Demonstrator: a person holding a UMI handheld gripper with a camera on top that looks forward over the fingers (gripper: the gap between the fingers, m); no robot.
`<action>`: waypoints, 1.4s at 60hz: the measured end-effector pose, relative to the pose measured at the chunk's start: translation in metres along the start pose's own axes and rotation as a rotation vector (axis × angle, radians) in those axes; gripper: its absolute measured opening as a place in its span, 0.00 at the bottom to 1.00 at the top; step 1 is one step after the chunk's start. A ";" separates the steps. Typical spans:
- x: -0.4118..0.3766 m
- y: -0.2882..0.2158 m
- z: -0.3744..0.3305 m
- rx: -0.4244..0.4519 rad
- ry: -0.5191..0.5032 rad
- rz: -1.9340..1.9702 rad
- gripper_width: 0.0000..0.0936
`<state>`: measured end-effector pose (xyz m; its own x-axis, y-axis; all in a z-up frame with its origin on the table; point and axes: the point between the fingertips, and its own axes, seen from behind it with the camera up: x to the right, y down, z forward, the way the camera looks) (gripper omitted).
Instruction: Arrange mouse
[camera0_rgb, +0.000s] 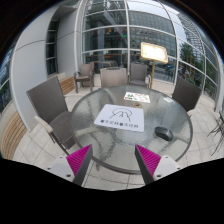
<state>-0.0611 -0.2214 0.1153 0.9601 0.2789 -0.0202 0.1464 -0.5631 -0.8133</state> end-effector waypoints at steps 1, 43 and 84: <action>0.006 0.004 0.000 -0.011 0.012 0.006 0.92; 0.284 0.041 0.155 -0.195 0.217 0.121 0.92; 0.343 0.001 0.214 -0.233 0.229 0.206 0.35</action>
<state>0.2176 0.0407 -0.0167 0.9996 -0.0243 -0.0175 -0.0298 -0.7580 -0.6516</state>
